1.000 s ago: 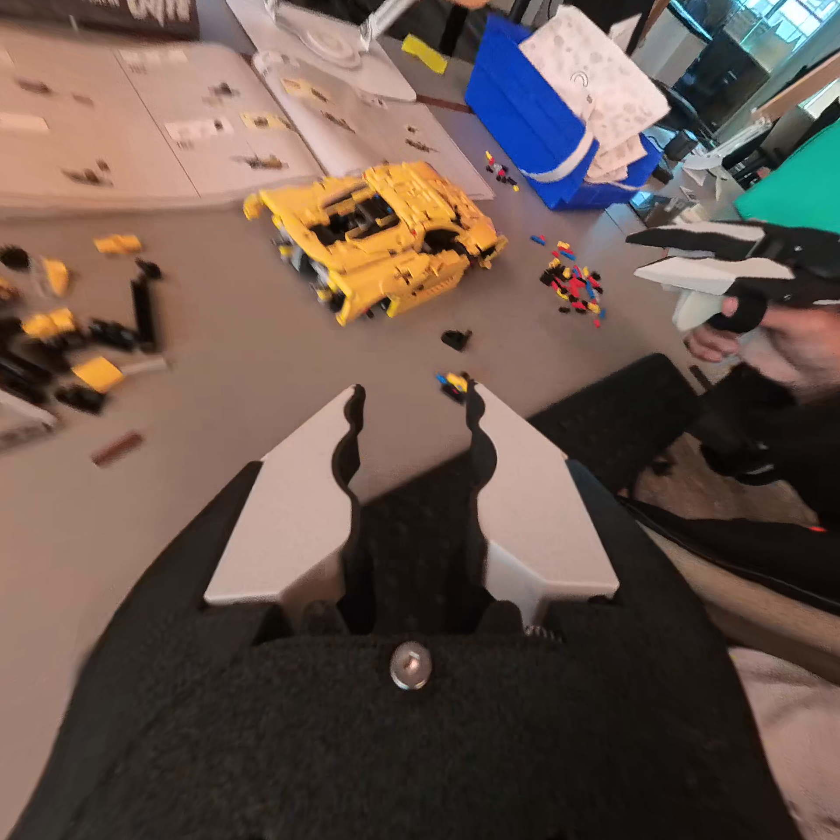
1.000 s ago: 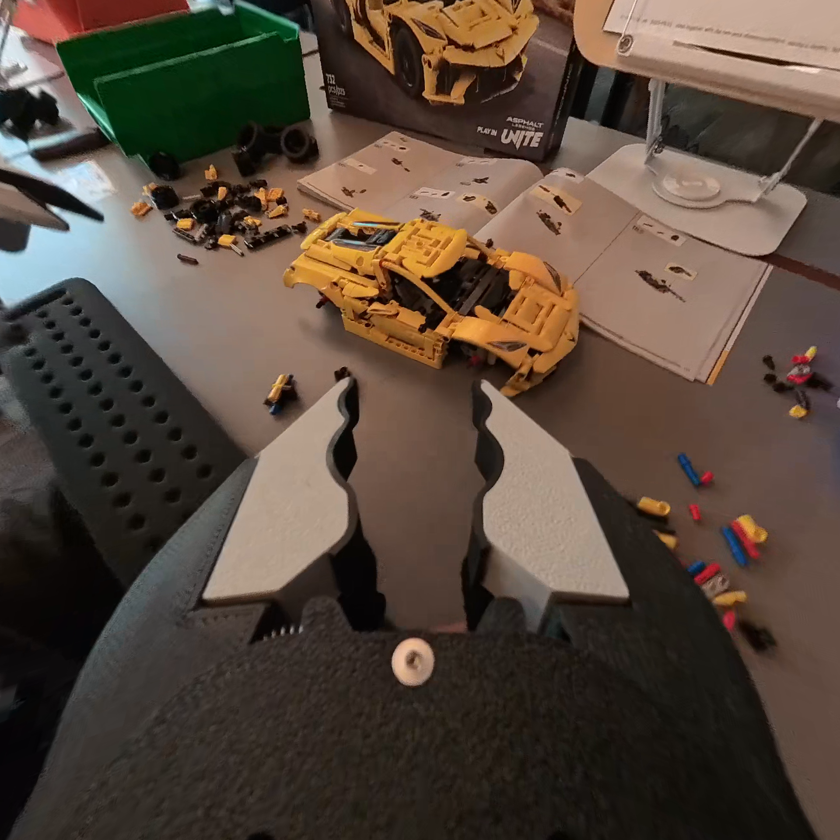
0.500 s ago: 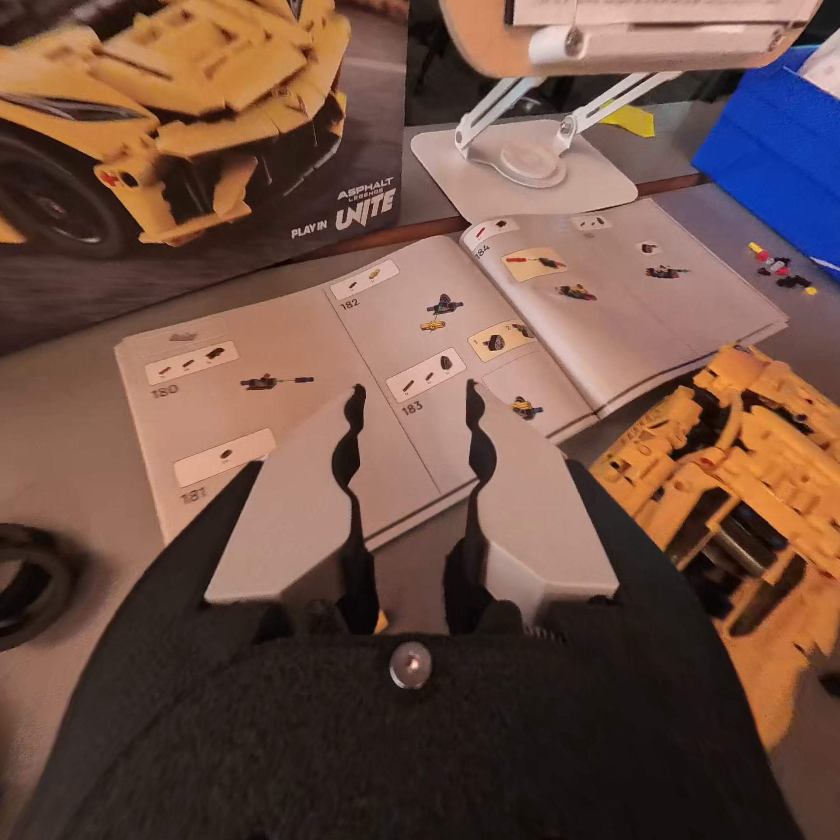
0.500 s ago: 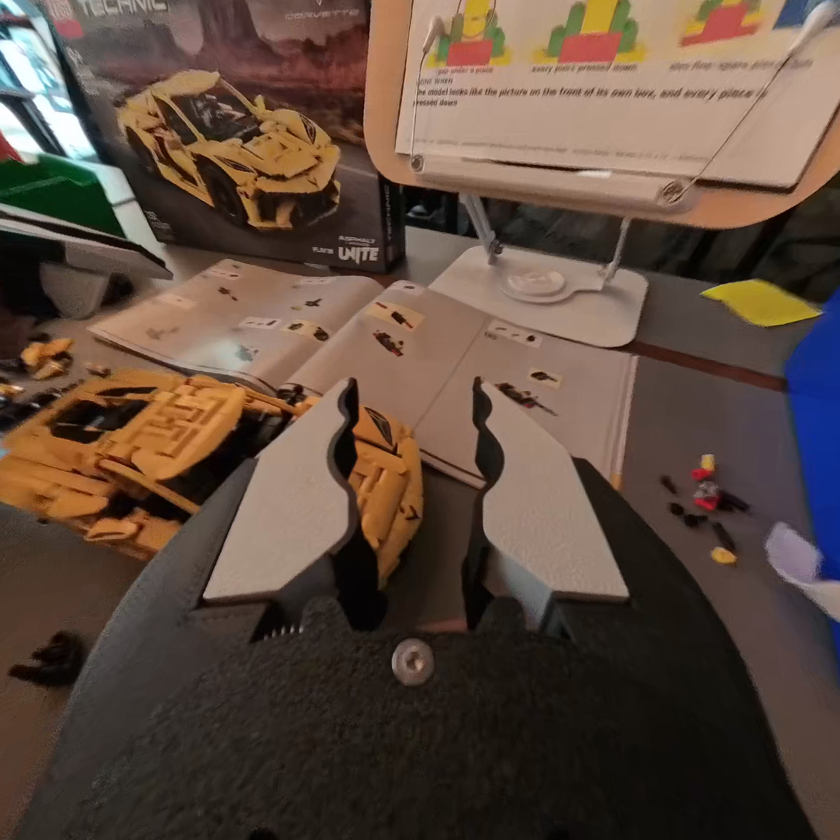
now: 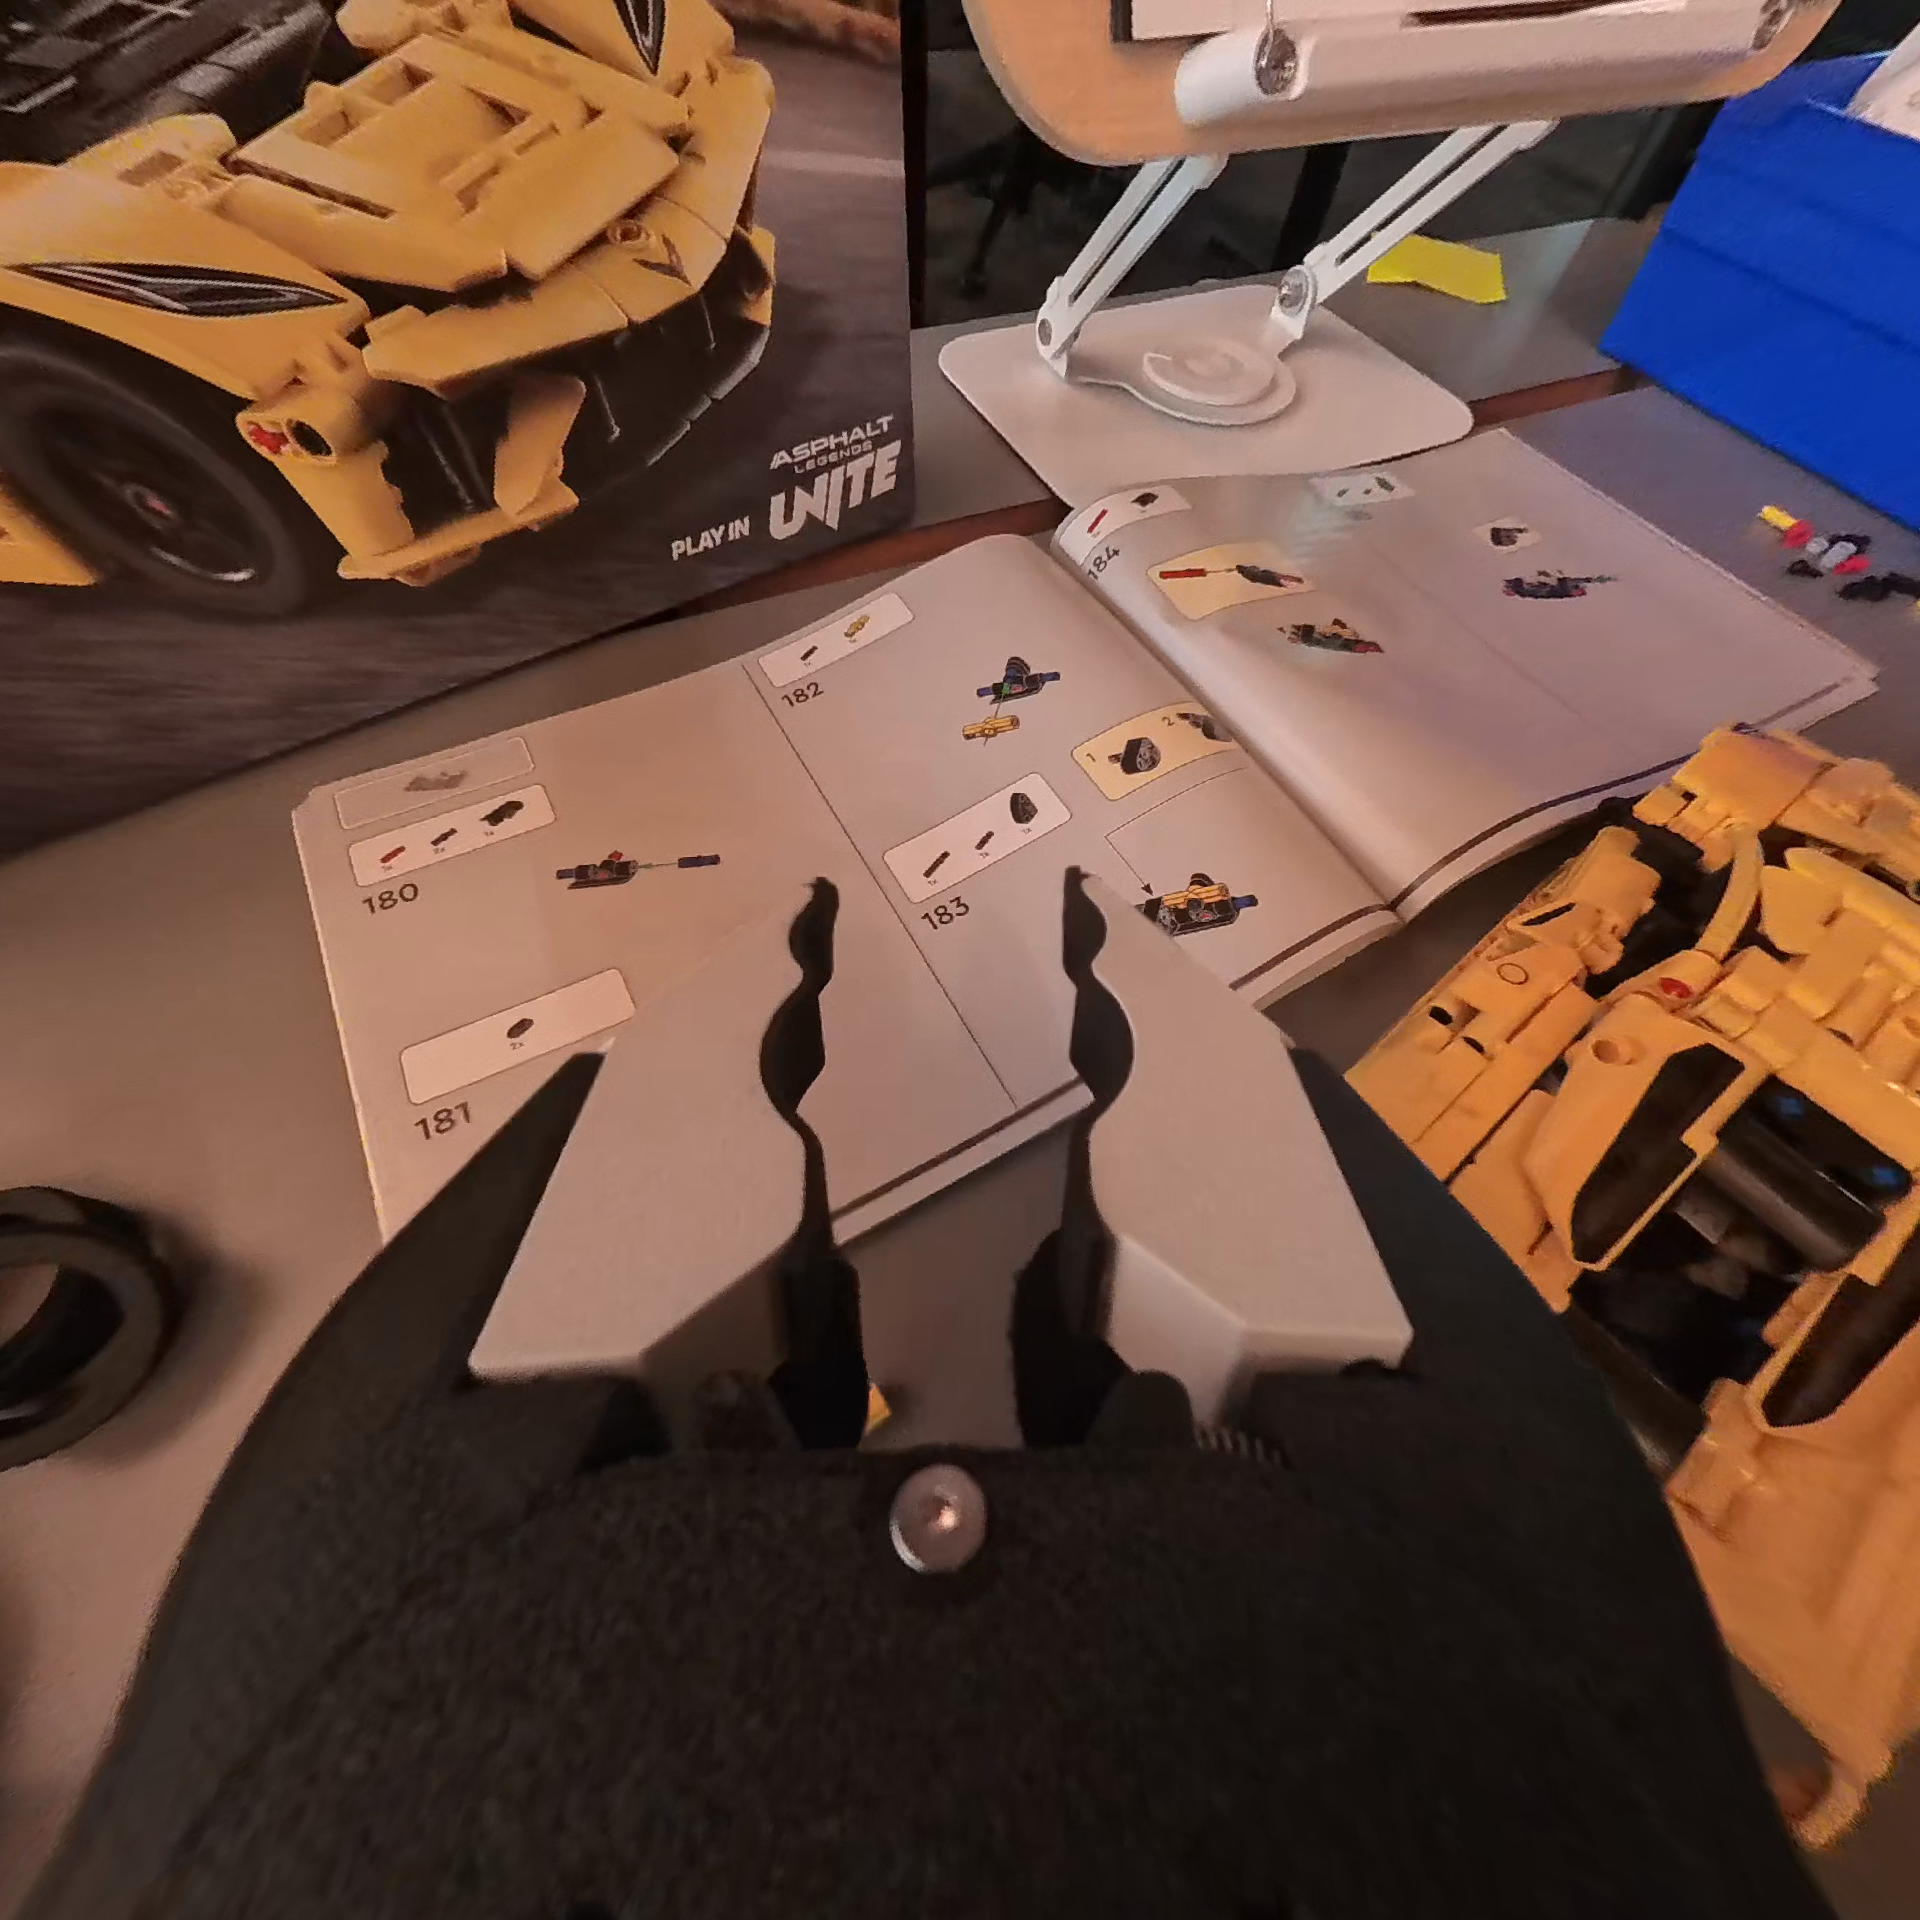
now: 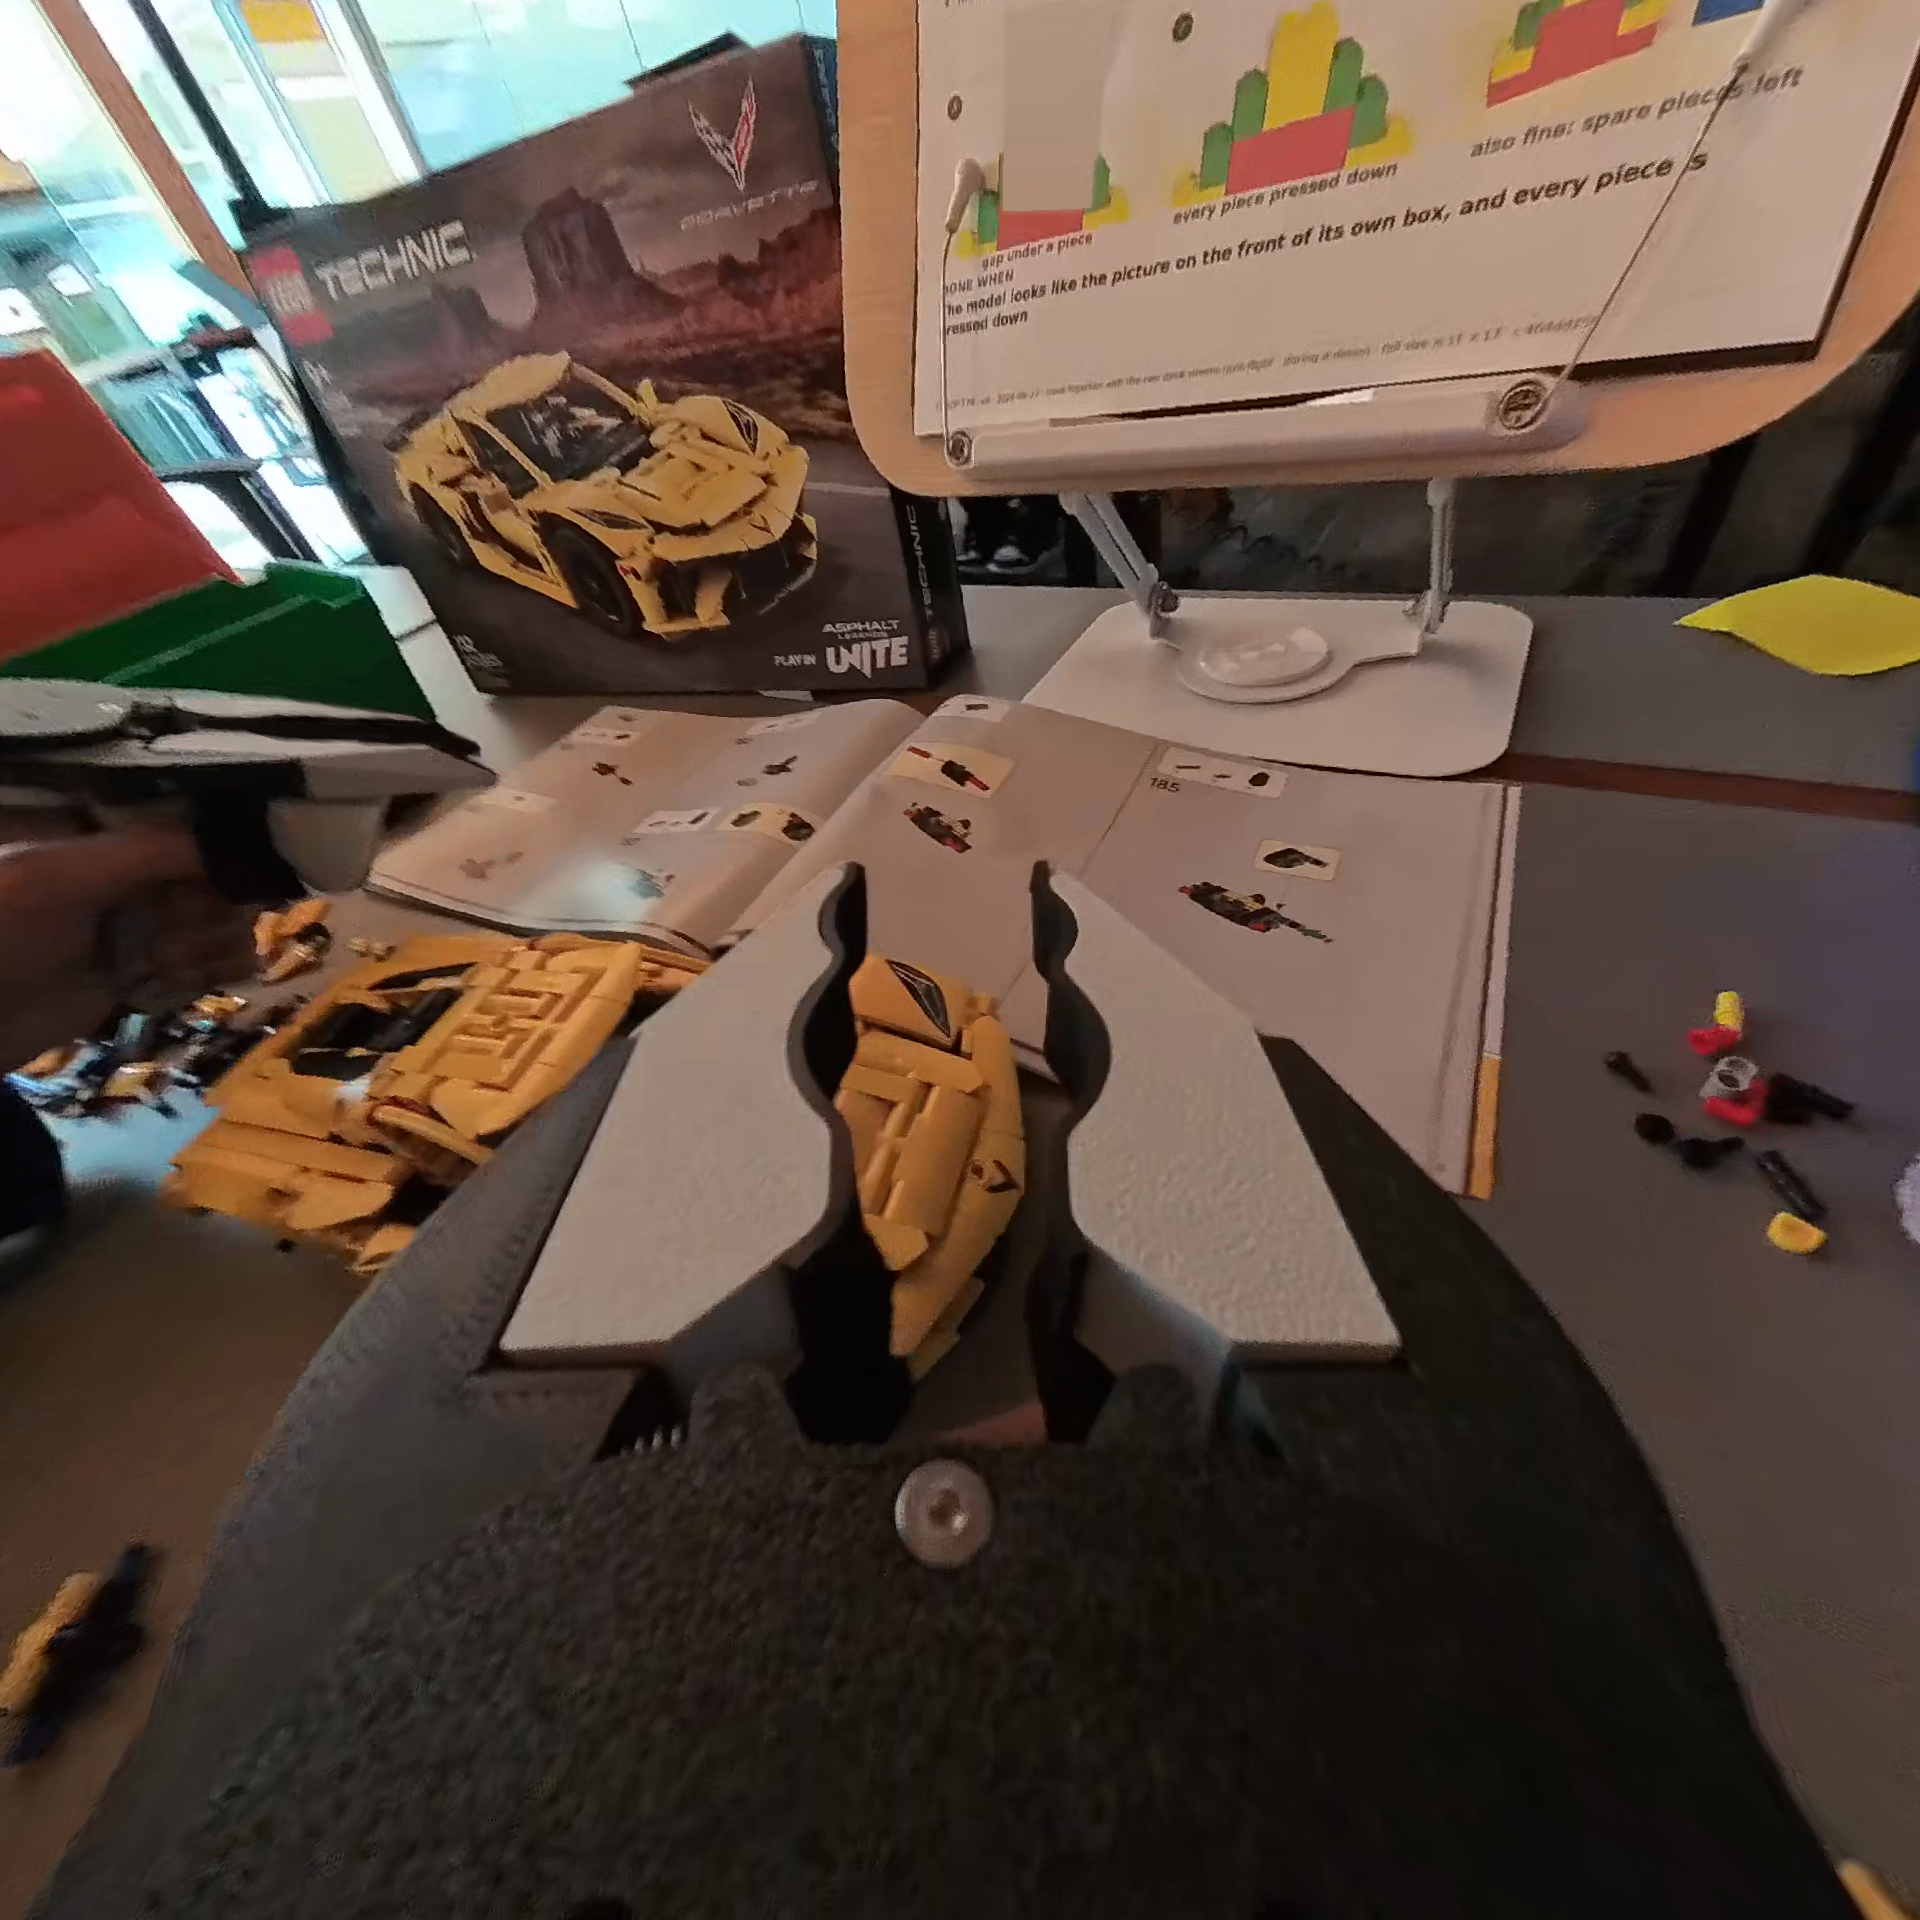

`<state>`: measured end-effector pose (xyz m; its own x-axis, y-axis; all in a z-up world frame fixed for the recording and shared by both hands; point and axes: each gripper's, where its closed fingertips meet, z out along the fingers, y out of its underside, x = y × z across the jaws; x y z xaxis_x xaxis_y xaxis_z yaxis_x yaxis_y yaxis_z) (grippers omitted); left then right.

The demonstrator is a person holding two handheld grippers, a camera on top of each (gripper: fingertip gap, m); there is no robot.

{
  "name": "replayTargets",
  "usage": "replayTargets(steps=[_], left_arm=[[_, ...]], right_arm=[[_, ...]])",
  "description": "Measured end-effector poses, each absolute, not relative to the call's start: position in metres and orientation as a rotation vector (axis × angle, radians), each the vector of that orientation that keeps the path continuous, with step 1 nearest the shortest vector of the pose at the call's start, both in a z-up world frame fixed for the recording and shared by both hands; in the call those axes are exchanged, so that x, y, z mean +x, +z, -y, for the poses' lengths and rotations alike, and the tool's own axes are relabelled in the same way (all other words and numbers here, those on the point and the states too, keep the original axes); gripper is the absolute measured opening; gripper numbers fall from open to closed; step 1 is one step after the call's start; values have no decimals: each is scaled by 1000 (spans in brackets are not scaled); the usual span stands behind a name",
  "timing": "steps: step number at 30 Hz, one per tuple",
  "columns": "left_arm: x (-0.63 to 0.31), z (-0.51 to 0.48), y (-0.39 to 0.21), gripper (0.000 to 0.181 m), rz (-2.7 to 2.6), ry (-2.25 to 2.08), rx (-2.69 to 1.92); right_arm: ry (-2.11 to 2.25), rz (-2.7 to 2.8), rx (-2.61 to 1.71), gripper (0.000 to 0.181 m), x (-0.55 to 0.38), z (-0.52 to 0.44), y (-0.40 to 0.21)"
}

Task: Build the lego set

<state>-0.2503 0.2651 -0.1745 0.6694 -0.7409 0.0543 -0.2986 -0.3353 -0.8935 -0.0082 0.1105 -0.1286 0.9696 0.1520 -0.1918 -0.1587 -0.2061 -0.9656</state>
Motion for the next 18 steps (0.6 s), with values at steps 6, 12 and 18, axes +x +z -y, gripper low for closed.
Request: replayTargets(steps=[6, 12, 18], left_arm=[[-252, -260, -152, 44, -811, -563, -1842], [-249, -261, -159, 43, -817, -599, -1846], [-252, -266, -165, 43, -824, -551, -1847]], right_arm=[[327, -8, -1757, 32, -13, -110, -128], [332, 18, -1767, 33, -20, -111, -129], [343, 16, -1752, 32, -23, -112, -126]])
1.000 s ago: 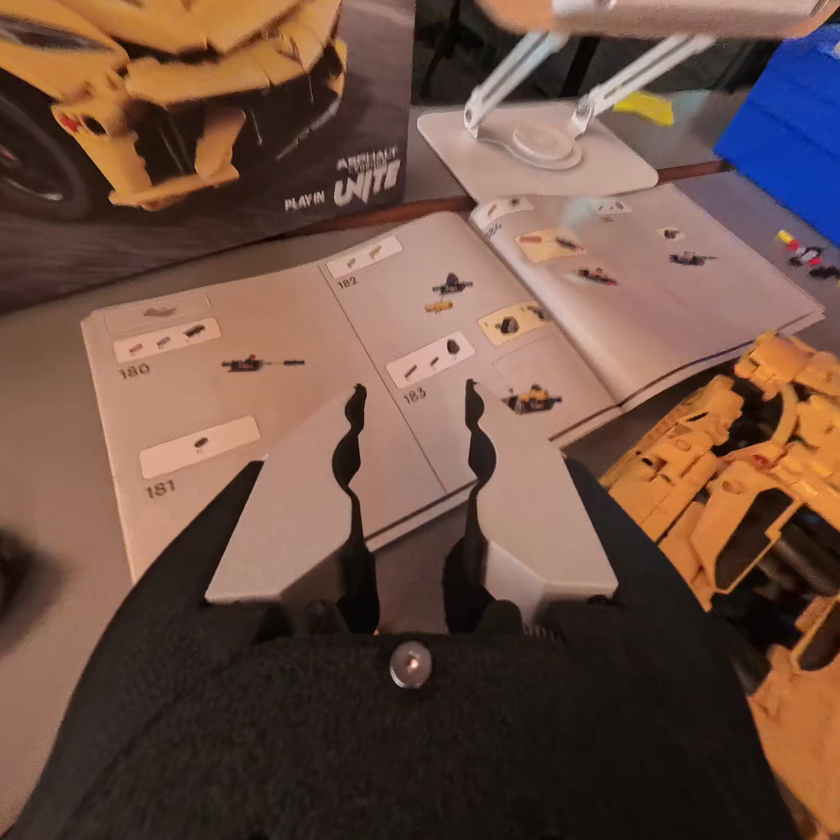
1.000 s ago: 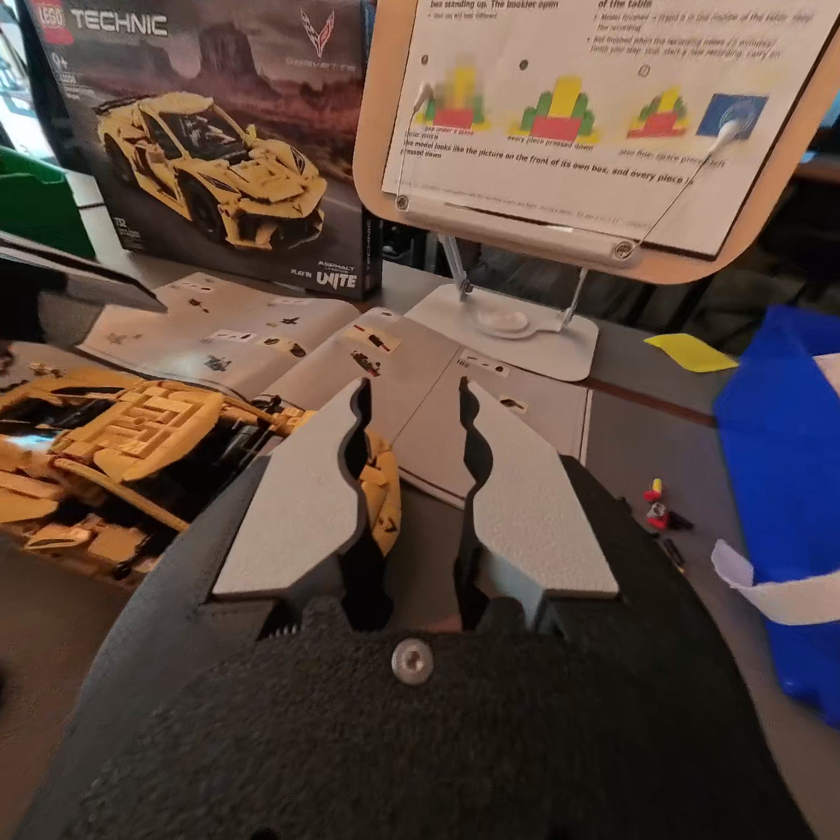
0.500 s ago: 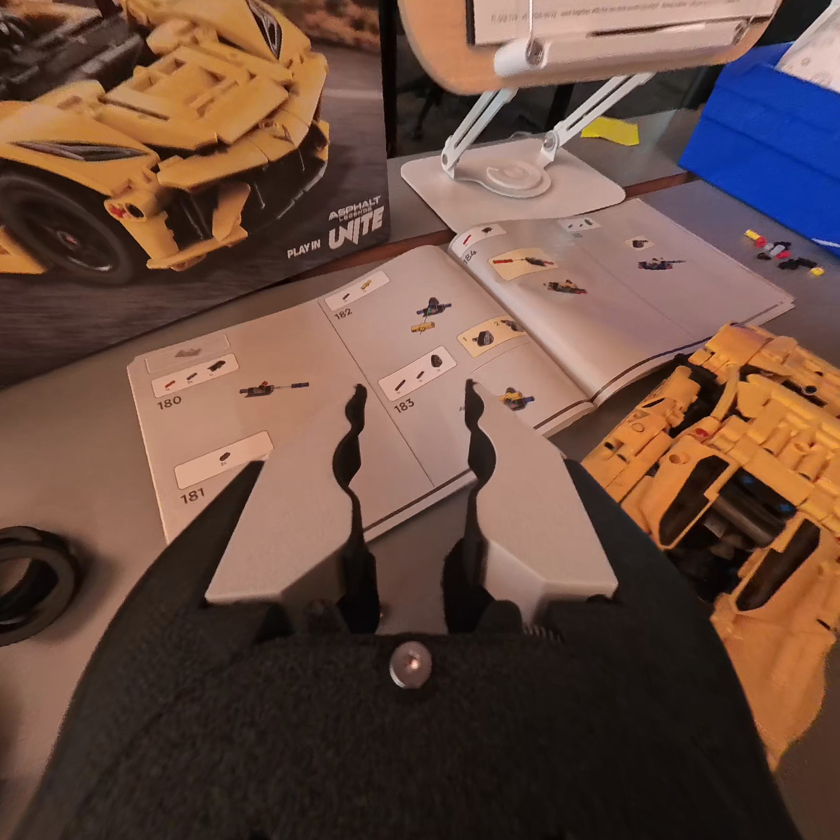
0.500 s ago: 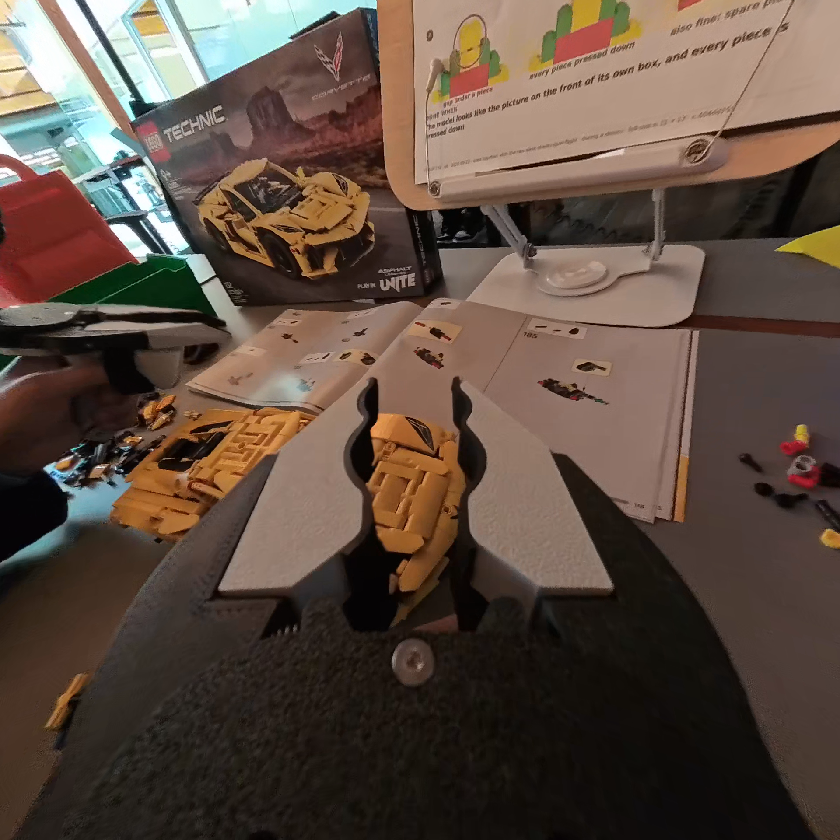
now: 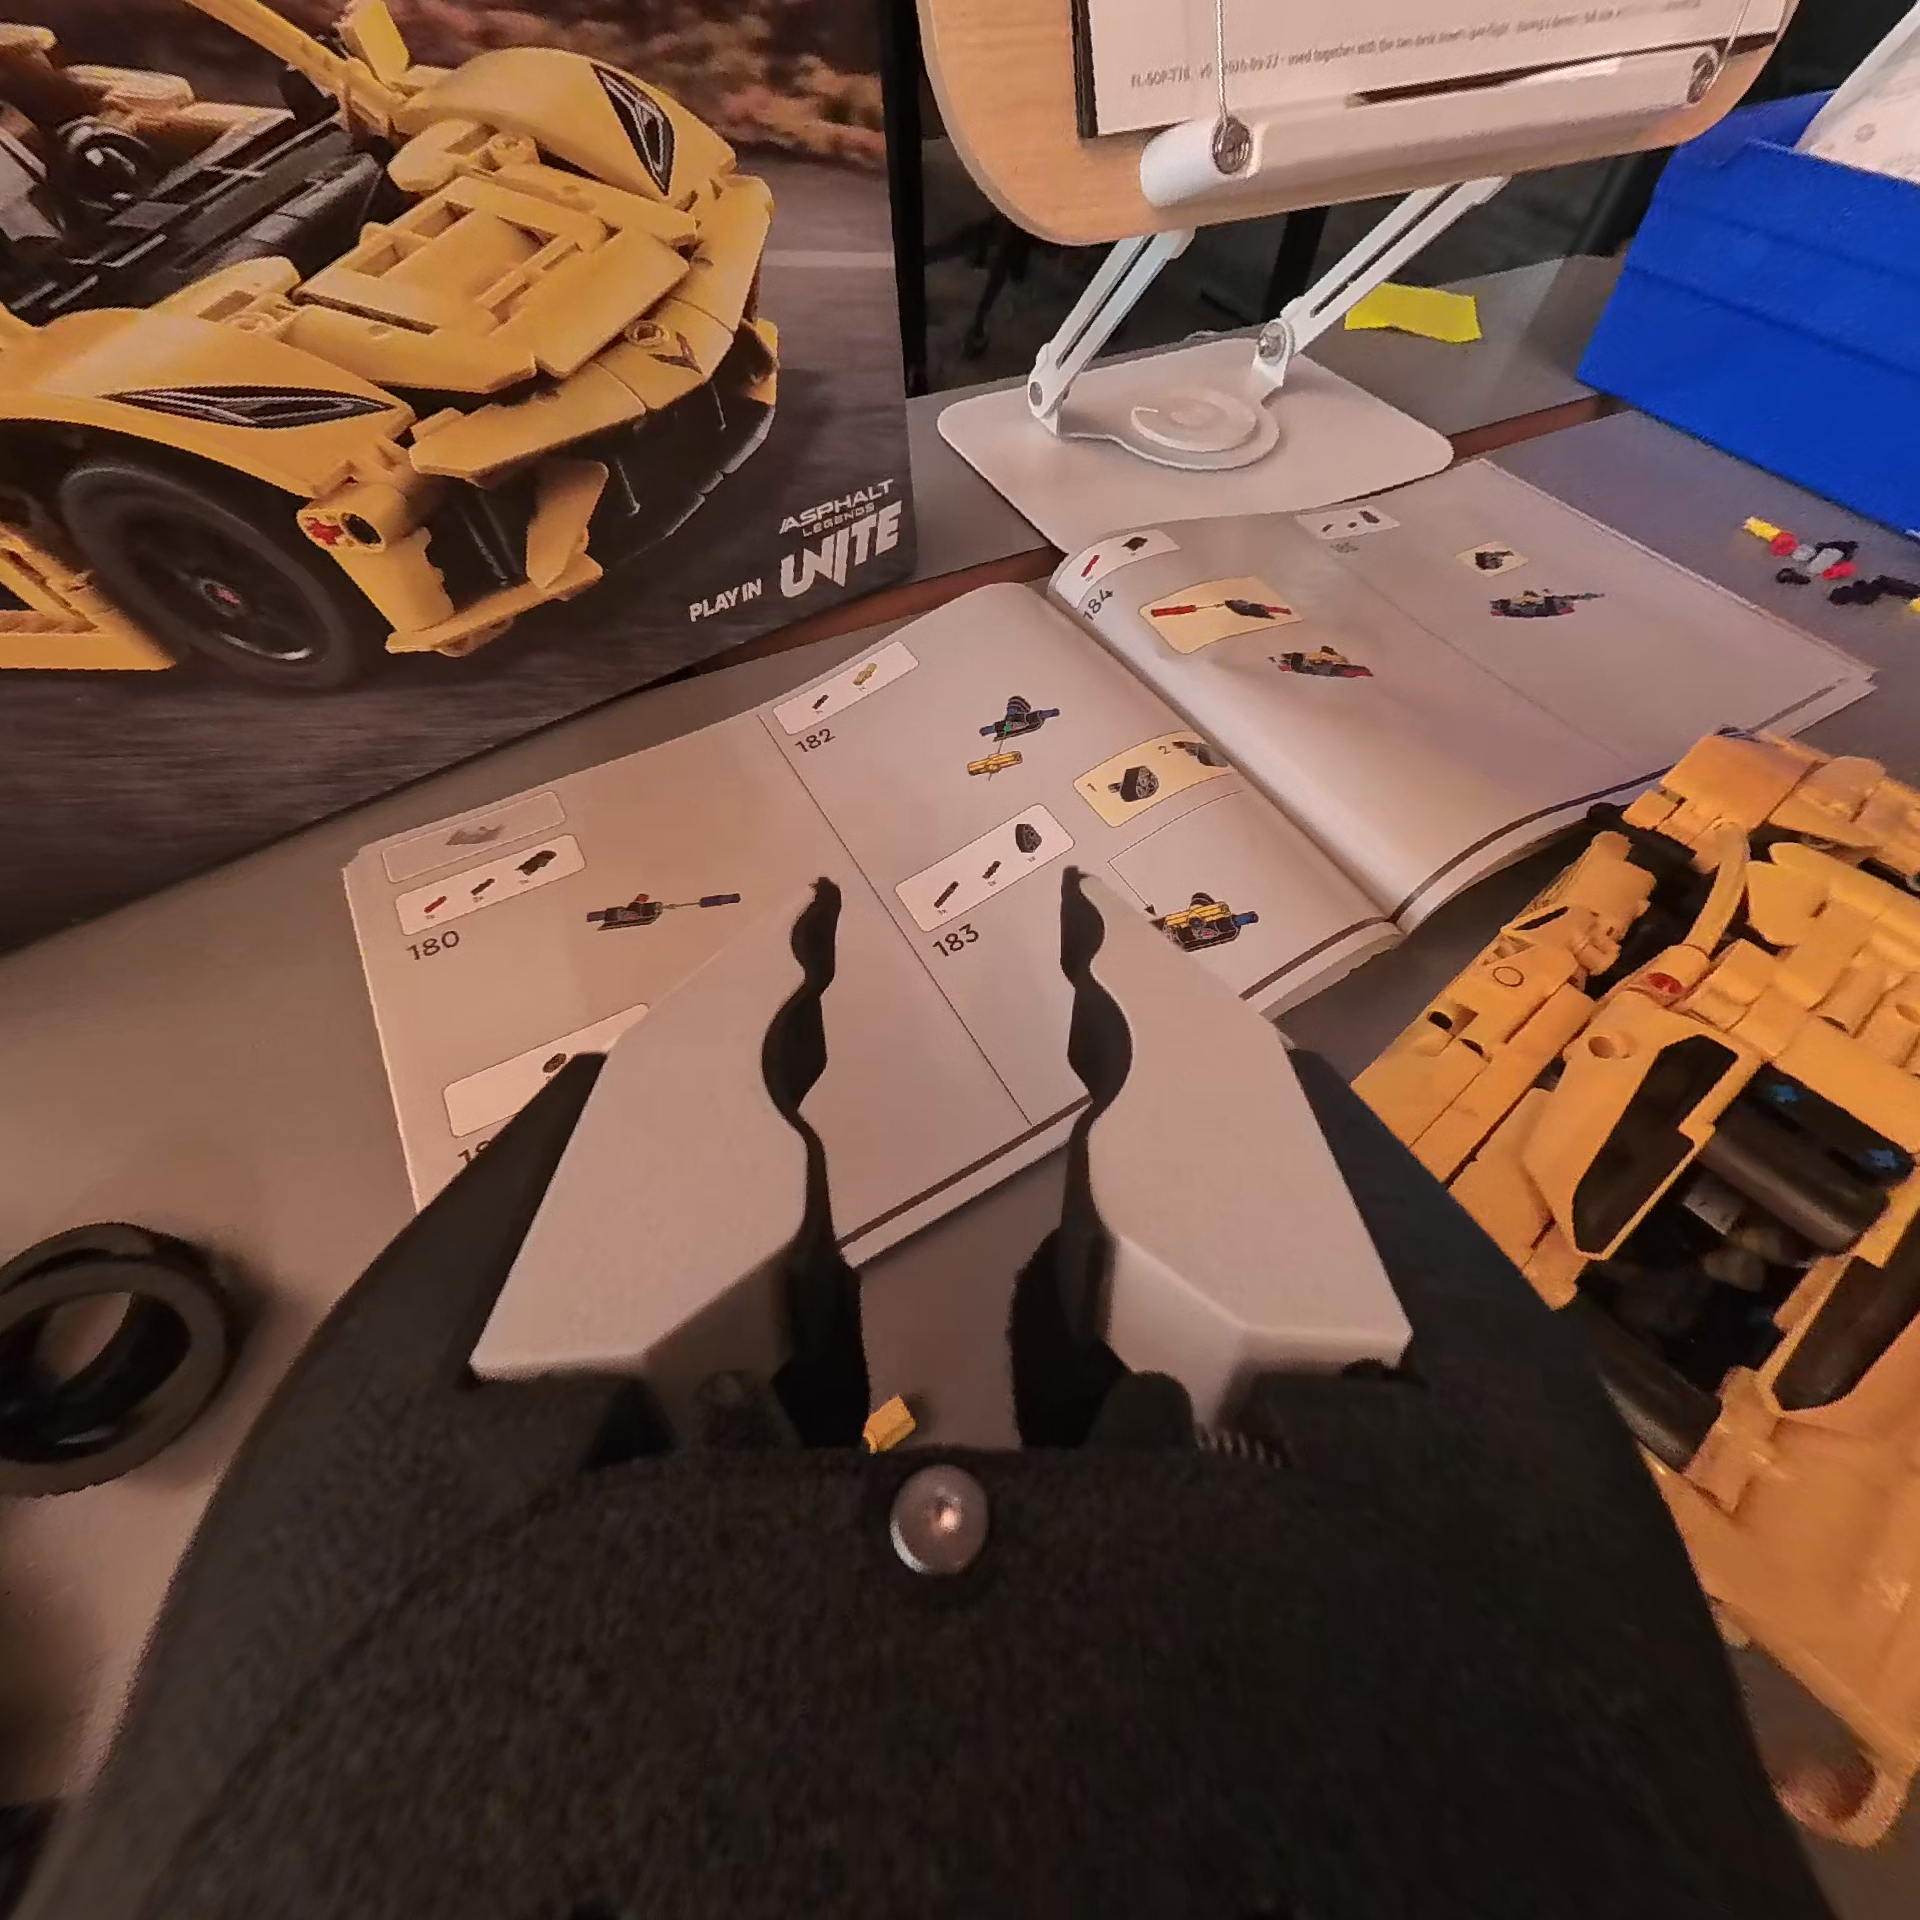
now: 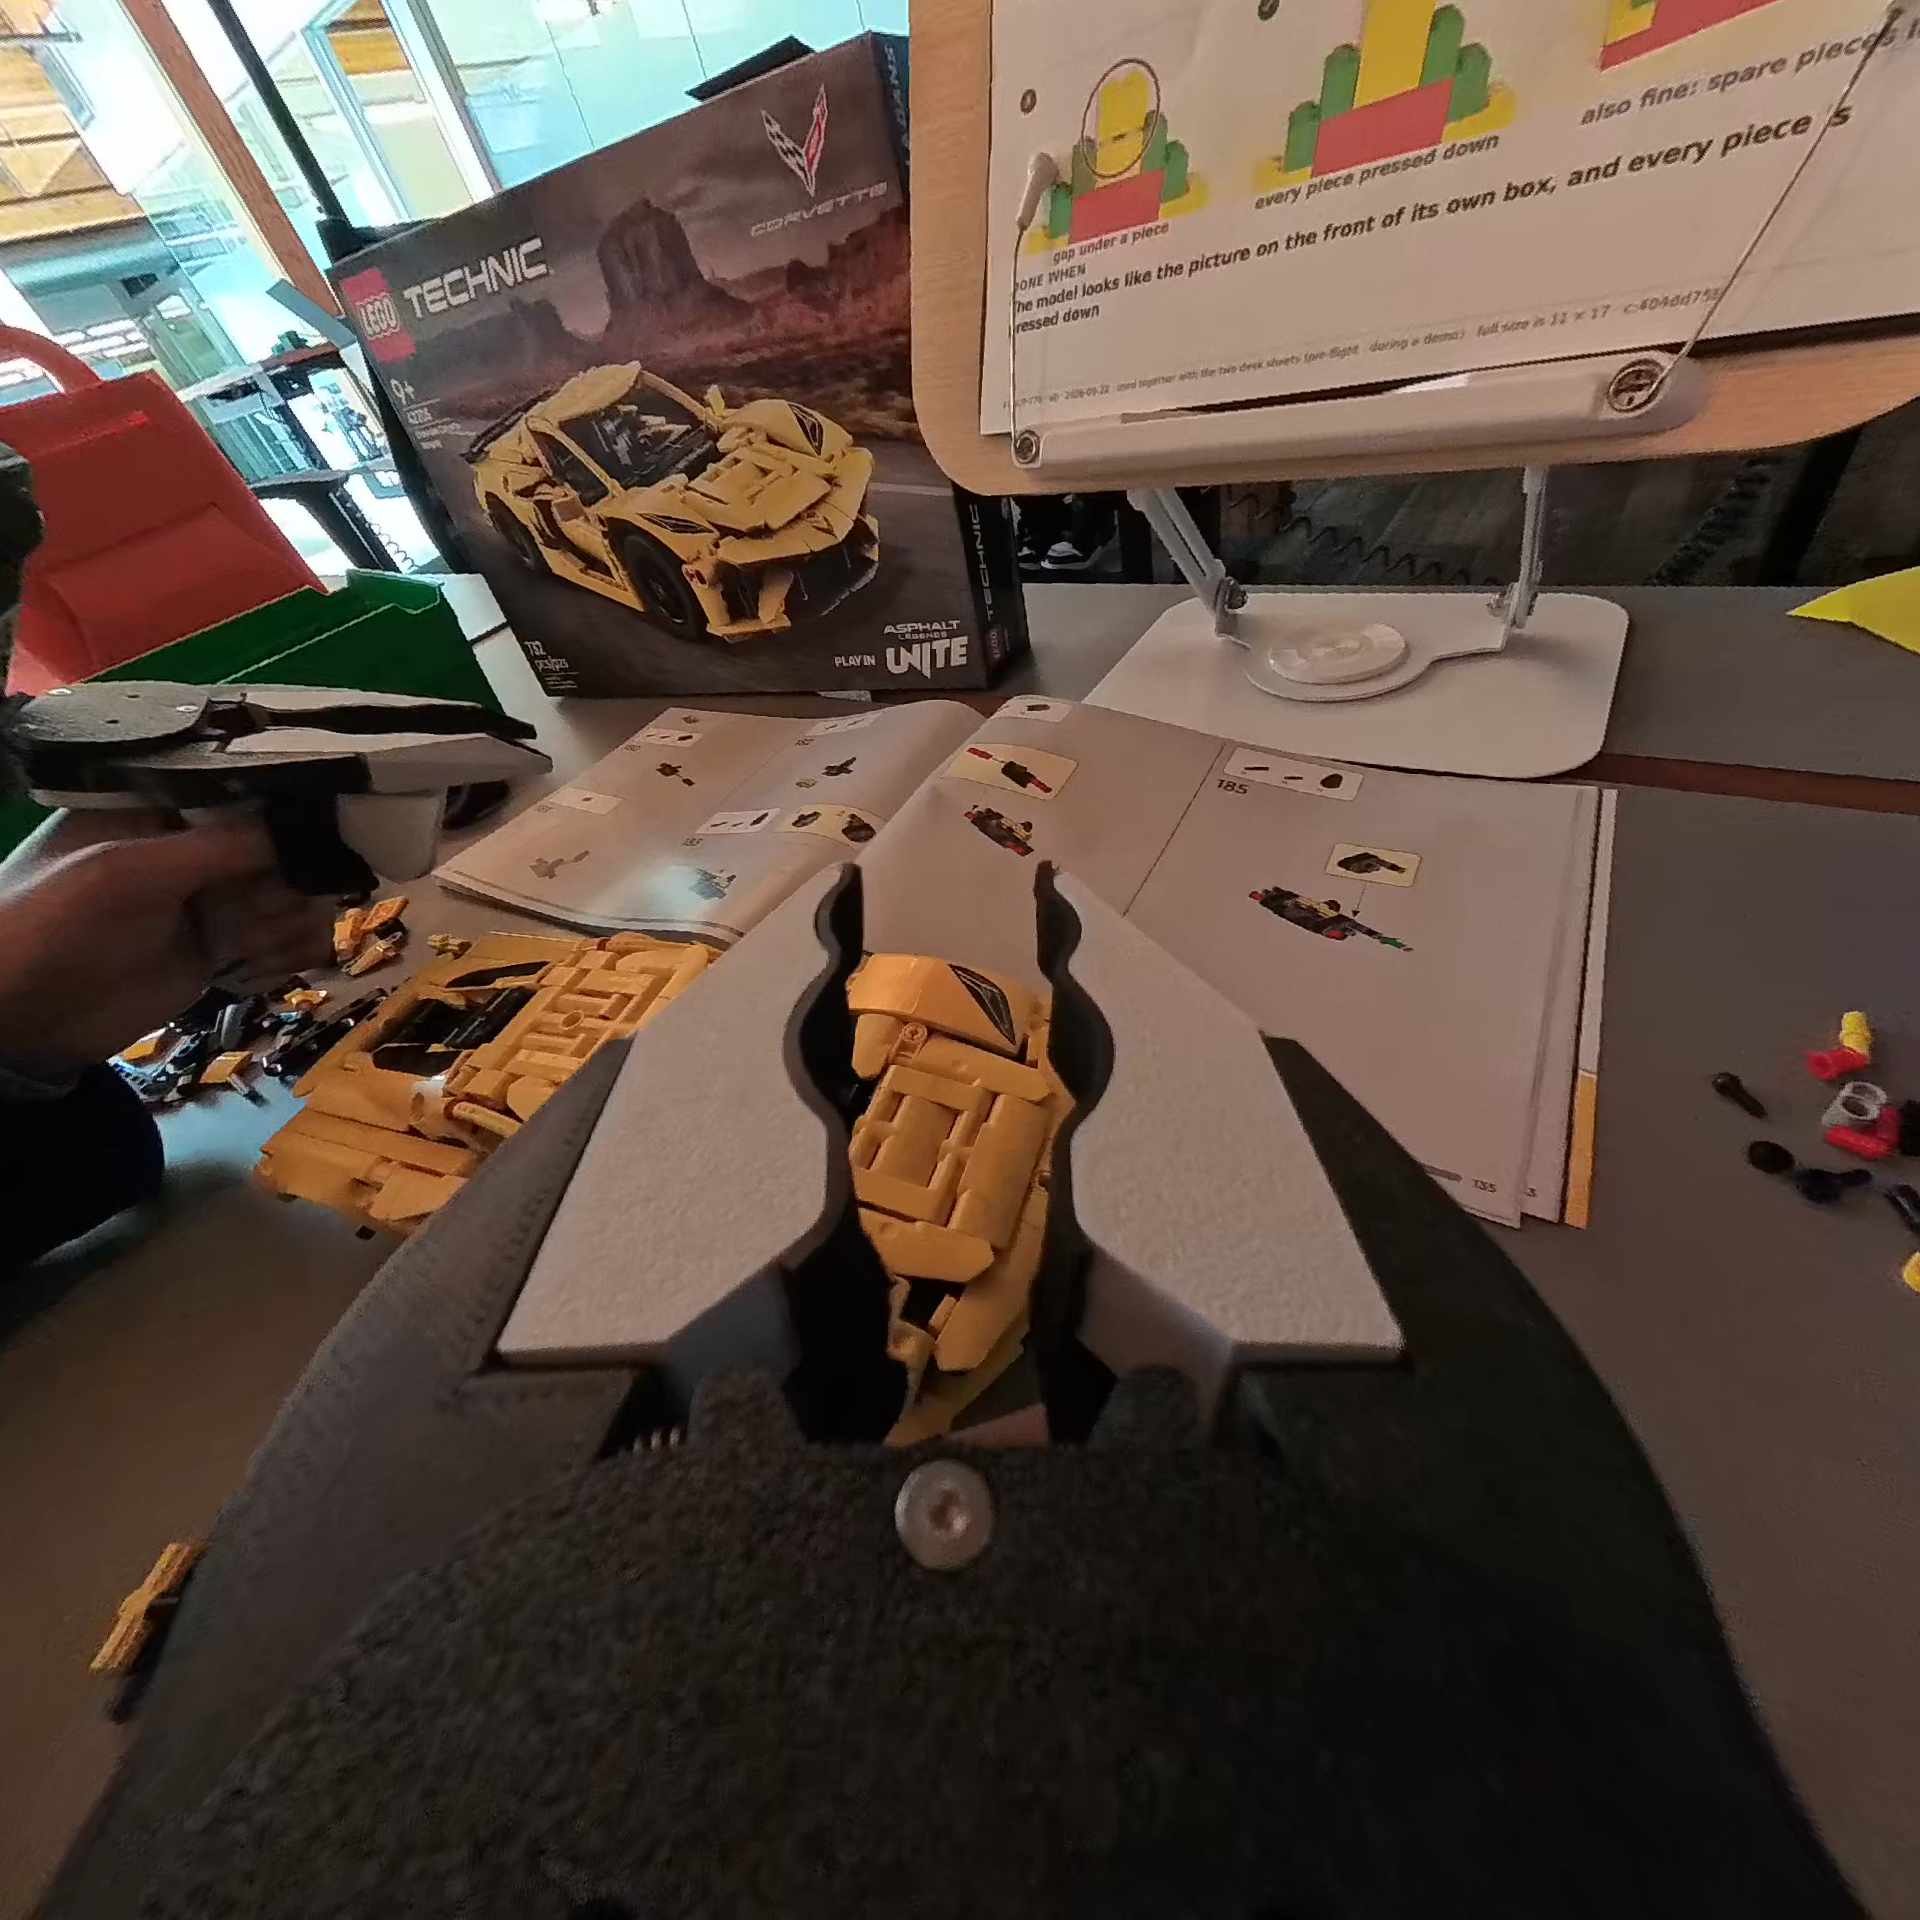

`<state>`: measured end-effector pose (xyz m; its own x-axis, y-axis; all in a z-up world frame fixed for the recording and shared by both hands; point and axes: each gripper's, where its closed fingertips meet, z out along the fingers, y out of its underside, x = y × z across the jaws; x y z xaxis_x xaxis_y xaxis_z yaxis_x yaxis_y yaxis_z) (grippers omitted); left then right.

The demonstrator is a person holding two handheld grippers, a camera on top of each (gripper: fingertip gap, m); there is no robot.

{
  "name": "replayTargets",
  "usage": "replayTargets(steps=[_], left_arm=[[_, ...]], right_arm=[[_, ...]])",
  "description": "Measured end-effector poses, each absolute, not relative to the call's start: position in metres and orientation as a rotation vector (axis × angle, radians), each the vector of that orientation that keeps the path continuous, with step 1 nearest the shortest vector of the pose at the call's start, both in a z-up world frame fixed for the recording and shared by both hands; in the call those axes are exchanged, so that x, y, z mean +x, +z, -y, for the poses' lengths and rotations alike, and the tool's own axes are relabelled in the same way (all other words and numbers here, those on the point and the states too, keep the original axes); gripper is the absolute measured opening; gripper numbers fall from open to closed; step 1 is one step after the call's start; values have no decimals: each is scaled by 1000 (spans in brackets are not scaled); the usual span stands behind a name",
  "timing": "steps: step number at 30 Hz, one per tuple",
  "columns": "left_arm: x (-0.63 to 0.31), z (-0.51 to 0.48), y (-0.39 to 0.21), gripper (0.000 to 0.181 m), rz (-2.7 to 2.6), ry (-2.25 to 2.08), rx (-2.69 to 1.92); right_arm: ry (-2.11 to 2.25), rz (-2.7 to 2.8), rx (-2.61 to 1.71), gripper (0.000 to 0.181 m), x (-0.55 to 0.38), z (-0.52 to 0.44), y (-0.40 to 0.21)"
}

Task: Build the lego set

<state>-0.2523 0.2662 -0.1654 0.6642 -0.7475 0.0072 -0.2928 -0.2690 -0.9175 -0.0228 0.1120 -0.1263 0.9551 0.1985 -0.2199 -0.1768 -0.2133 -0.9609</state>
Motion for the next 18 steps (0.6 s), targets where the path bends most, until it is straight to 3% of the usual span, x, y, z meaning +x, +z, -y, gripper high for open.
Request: replayTargets(steps=[18], left_arm=[[-283, -223, -180, 31, -987, -531, -1905]], right_arm=[[416, 19, -1784, 32, -27, -117, -139]])
